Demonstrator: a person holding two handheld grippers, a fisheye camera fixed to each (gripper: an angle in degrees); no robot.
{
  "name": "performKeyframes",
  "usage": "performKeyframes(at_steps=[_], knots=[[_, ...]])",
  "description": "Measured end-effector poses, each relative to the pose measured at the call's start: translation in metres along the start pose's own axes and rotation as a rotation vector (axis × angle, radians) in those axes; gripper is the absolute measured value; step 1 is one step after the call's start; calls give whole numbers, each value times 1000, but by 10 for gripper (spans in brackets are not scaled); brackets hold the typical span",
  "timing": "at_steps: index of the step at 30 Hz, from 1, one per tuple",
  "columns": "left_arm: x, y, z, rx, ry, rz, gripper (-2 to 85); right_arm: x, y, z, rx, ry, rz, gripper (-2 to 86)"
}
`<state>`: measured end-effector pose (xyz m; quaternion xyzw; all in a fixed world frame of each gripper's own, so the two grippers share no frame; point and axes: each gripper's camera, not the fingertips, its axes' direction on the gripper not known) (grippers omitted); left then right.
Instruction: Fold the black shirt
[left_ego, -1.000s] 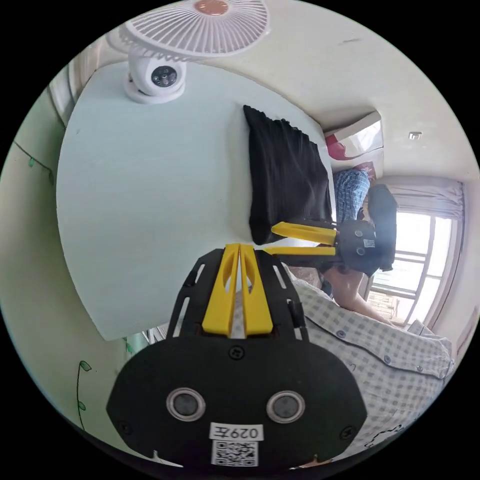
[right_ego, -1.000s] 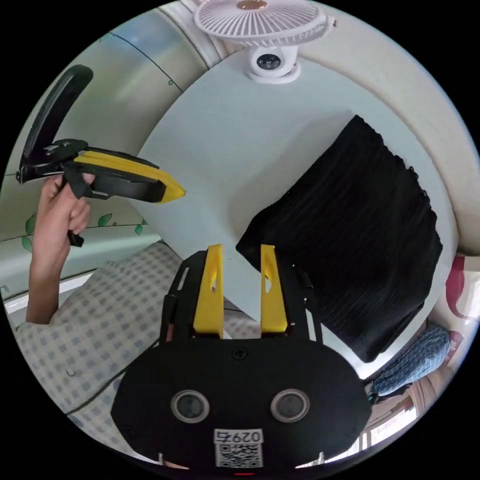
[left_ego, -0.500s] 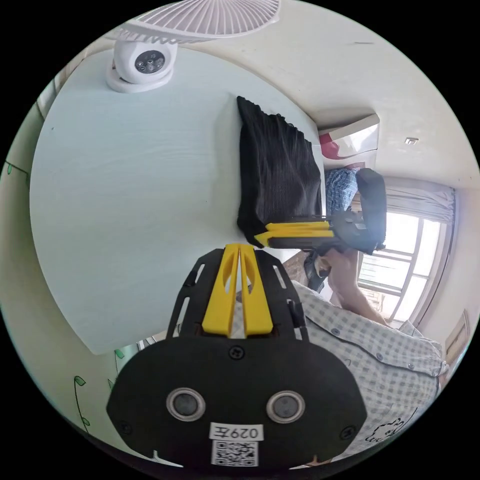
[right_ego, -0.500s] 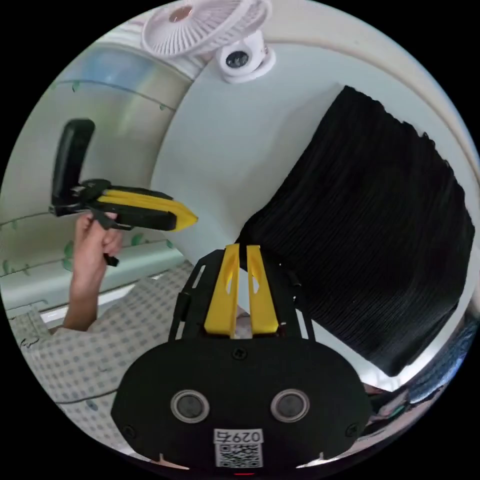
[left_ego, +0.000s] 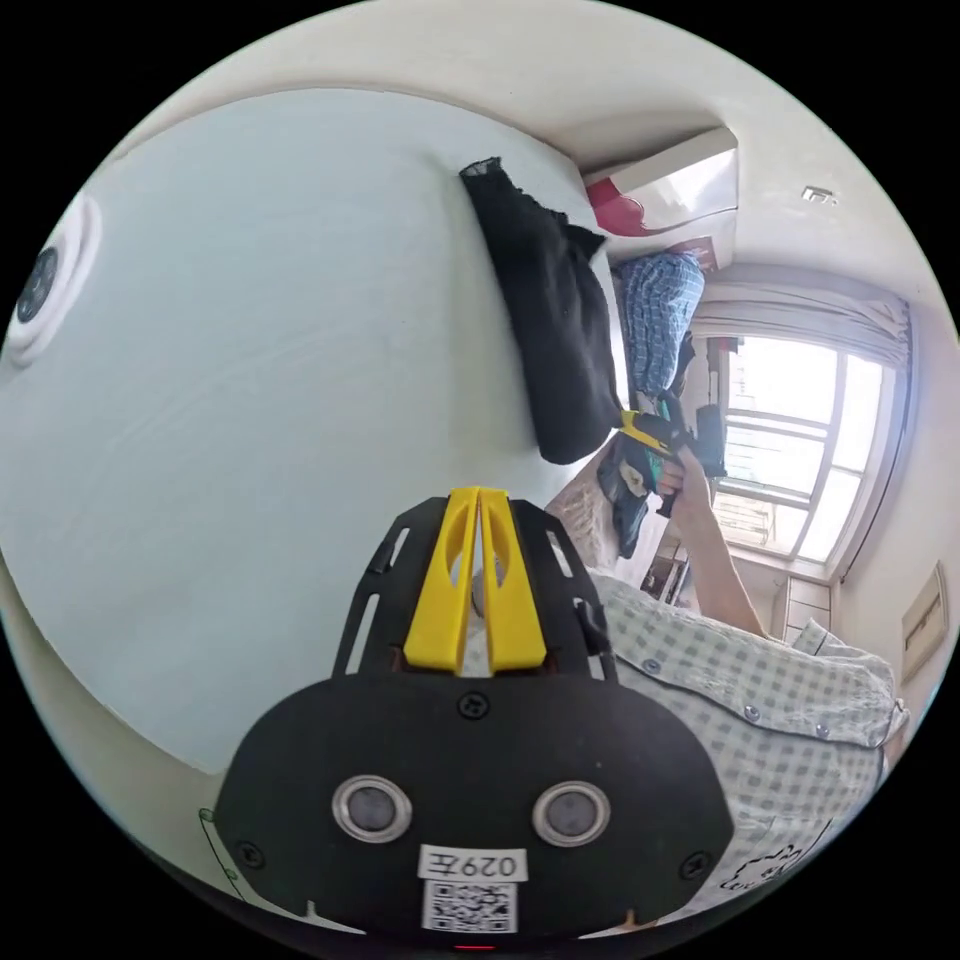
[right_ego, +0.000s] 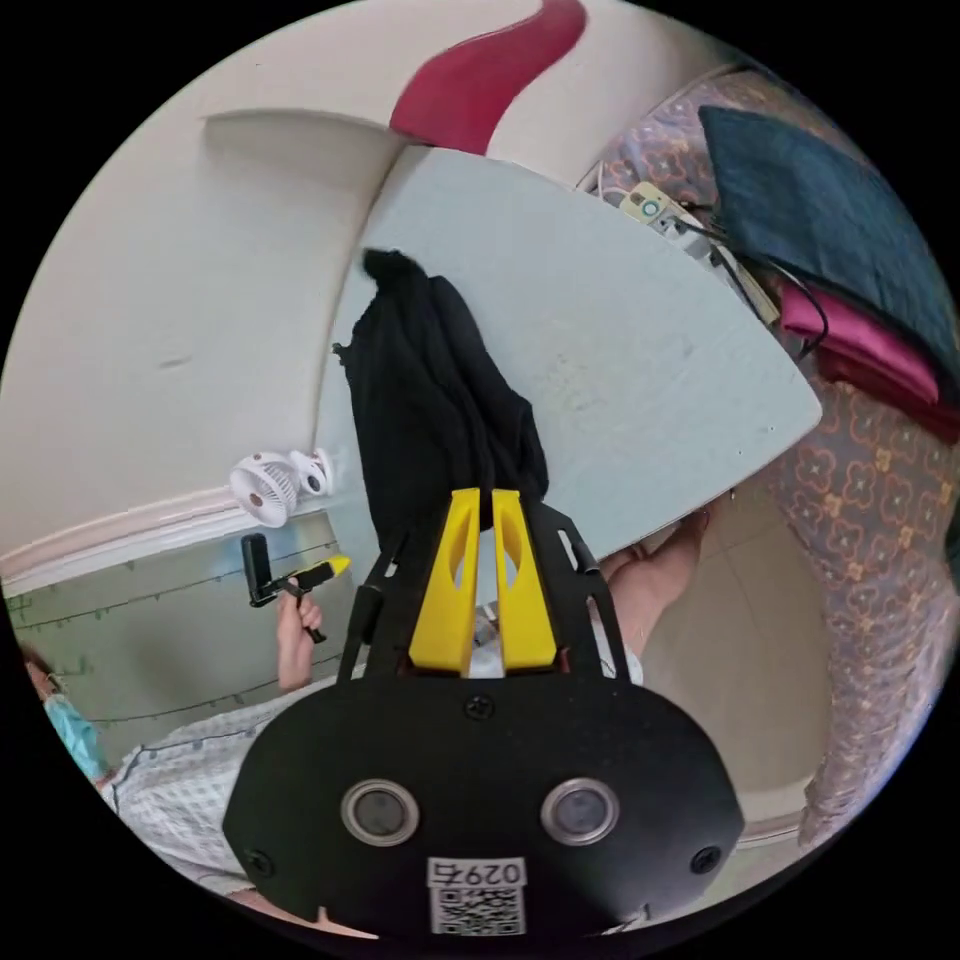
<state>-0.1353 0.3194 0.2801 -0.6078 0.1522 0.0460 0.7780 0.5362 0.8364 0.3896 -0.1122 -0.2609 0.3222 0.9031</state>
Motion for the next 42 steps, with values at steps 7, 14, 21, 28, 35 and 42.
performKeyframes(at_steps=[7,14,21,28,35,42], knots=[[43,-43,52,-26,61,39,17,85,-34,-77,-112,-78,-32,23],[42,-71,87,102,195,-109,131,158,-68,-144,-231,-9,-77,165],[40,-101,128,79,280,-177,131,221,-86,-151,-413,-68,-125,140],[40,-136,156,9,455,-167,119,296,-85,-204,-349,-333,-21,164],[66,-179,169,-114,470,-42,153,349,-45,-274,-156,-136,20,65],[79,-186,202,-299,470,-40,104,416,22,-331,-152,-198,129,53]])
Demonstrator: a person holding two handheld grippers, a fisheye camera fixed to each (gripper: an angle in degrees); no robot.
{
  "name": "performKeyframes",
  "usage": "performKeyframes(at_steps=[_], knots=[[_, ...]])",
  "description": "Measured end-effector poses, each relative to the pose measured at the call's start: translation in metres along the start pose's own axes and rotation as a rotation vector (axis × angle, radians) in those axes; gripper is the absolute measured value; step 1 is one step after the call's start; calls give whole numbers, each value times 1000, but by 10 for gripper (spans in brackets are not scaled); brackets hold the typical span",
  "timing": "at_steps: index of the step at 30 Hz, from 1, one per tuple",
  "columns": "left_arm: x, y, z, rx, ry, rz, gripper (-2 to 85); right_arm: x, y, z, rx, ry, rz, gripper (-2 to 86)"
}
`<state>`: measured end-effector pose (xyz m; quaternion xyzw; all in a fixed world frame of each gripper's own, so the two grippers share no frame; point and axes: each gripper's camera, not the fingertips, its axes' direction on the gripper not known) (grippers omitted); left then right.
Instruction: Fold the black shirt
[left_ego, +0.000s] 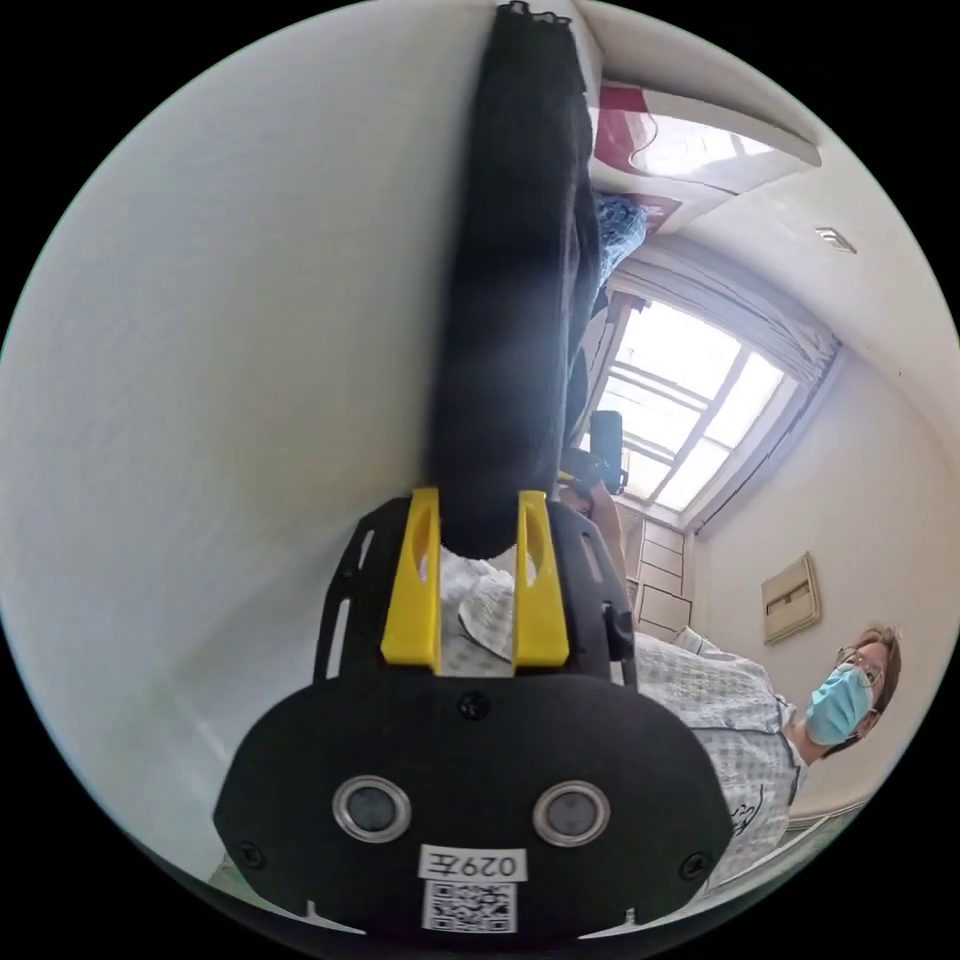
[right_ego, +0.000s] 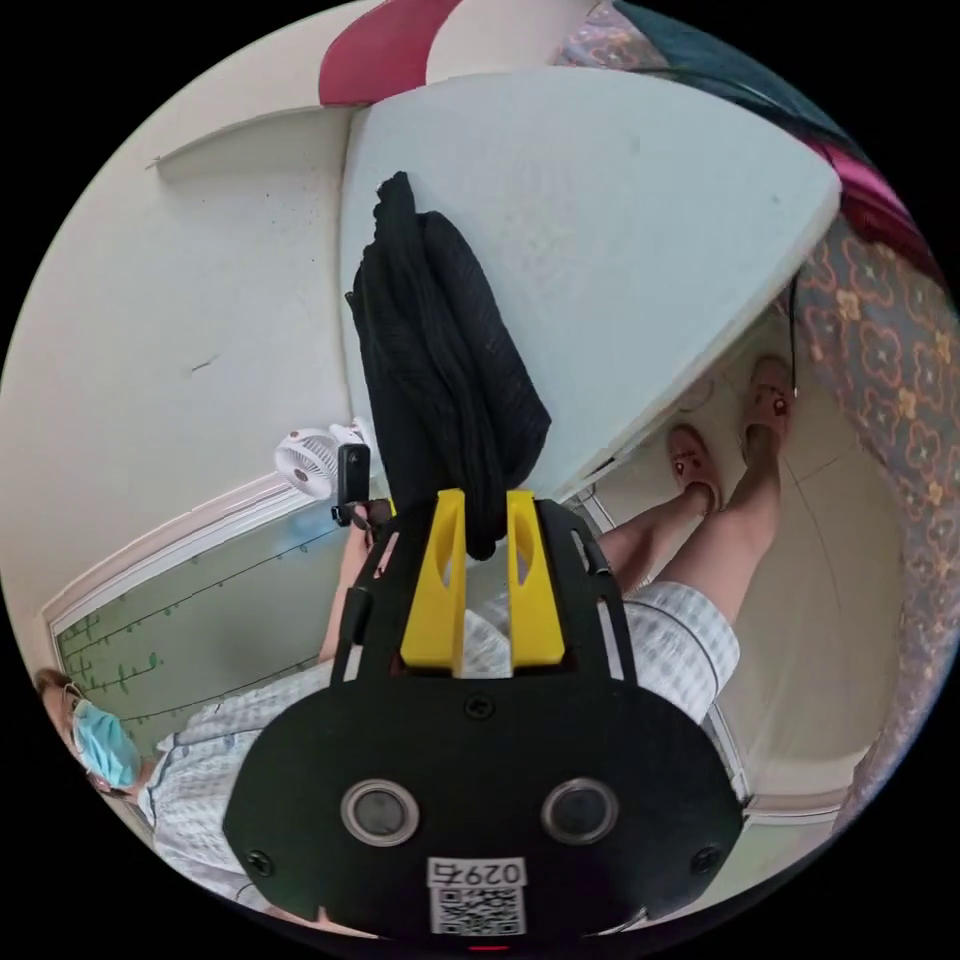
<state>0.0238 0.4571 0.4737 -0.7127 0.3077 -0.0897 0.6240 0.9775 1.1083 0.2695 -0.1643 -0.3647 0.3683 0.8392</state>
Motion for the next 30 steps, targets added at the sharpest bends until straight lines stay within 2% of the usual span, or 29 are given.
performKeyframes(at_steps=[5,10,15,21,23,27,30], knots=[[27,11,28,-158,-79,7,86,53,67,-57,-74,-352,38,49],[79,-2,47,-225,-12,48,86,49,87,-146,-60,-456,-88,43],[178,-62,69,-220,-57,264,84,5,60,-273,17,-378,-320,34],[309,-159,104,-119,-131,530,84,-58,31,-450,177,-272,-611,26],[352,-184,123,-87,-161,619,84,-74,42,-510,249,-180,-691,27],[380,-215,165,-81,-214,666,85,-58,62,-573,348,-8,-642,31],[364,-245,213,-138,-297,611,84,-2,58,-597,370,15,-446,39]])
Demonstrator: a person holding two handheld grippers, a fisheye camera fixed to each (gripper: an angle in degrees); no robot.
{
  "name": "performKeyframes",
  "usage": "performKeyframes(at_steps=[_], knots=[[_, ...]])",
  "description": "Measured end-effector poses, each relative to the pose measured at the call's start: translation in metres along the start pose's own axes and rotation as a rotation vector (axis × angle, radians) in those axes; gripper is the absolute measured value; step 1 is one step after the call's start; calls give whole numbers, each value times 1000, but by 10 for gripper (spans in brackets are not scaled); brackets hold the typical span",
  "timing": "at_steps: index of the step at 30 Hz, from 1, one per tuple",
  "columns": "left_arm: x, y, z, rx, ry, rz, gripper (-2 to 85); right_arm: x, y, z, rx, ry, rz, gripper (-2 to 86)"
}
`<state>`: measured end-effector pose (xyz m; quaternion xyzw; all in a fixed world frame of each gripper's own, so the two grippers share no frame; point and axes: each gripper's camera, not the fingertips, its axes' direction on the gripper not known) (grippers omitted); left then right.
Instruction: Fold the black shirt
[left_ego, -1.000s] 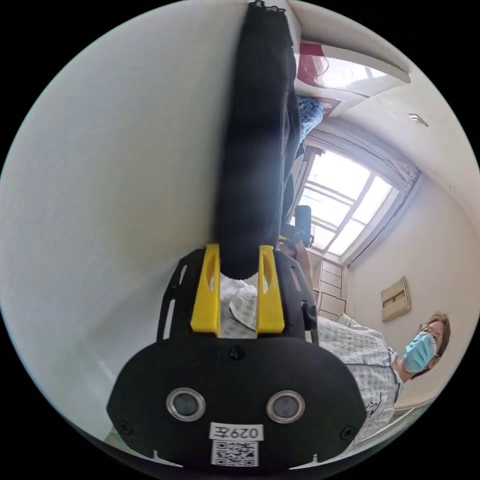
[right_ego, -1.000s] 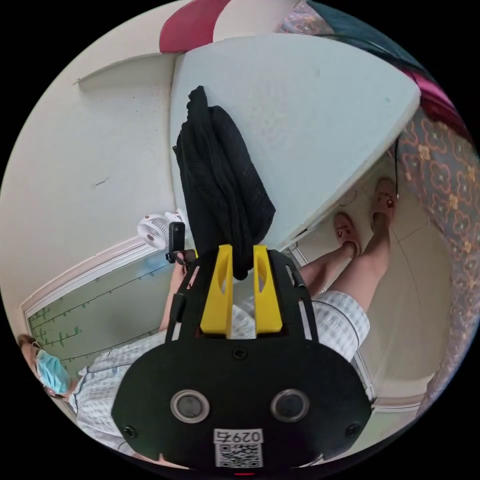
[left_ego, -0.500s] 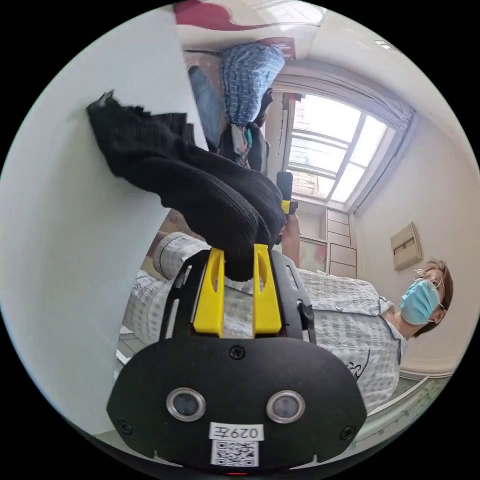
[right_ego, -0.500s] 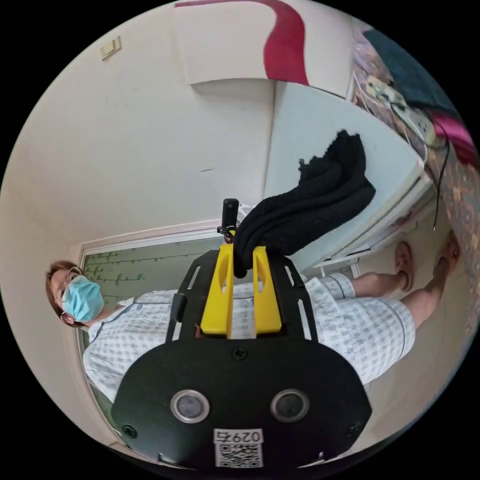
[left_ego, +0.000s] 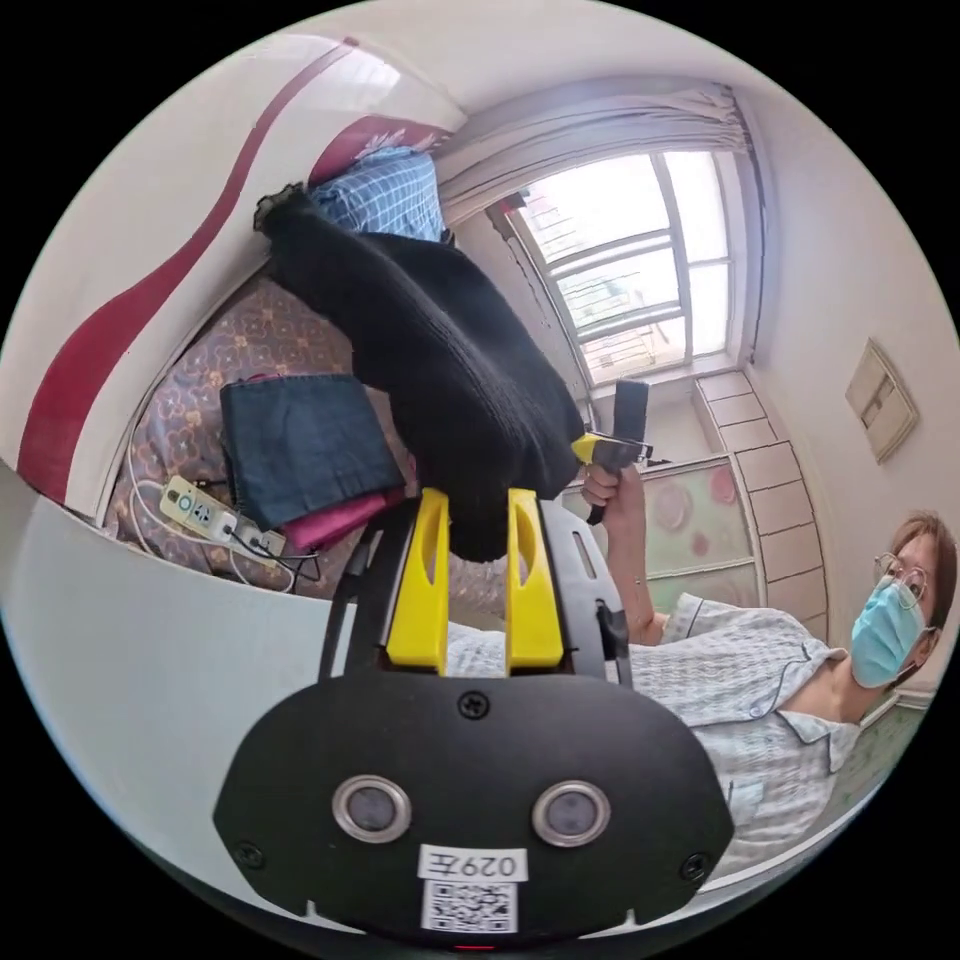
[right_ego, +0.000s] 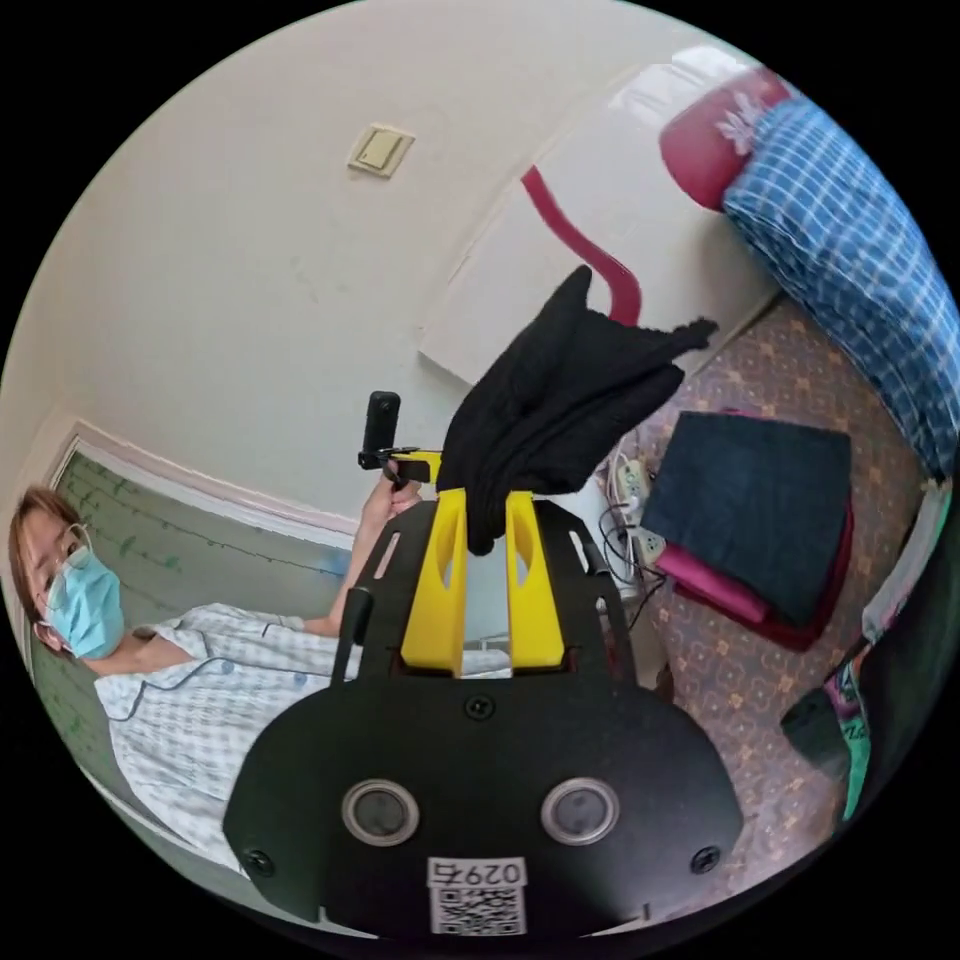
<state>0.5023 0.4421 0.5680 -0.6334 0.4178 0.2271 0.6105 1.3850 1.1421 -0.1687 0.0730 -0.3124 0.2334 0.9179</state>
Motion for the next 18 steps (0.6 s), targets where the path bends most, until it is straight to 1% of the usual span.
performKeyframes(at_steps=[1,2,3,4,5,7,9,11,12,13,14,16,18], knots=[[-19,-7,25,-55,-35,-49,83,33,8,-5,-4,40,109,40],[-44,-8,49,-141,-74,-149,72,68,21,-10,-4,112,248,38],[-57,-6,60,-190,-92,-209,67,83,30,-14,-3,148,308,34],[-72,4,73,-232,-88,-267,34,105,49,-26,3,195,382,29],[-78,19,75,-187,-41,-275,11,112,68,-42,33,202,407,26],[-84,46,70,-117,37,-289,-2,108,95,-73,103,227,398,28],[-92,77,61,-100,32,-345,-7,95,111,-107,135,361,399,36],[-99,118,47,-88,-14,-421,-9,73,117,-149,159,644,439,98],[-101,128,43,-77,-15,-436,-9,67,116,-158,167,715,444,118],[-102,147,35,-41,-4,-465,-9,56,110,-172,178,832,435,146],[-102,166,28,10,16,-488,-10,46,102,-179,183,906,406,163],[-102,190,20,87,50,-511,-10,39,84,-179,157,957,357,176],[-102,210,15,154,75,-523,-10,41,63,-164,70,962,326,190]])
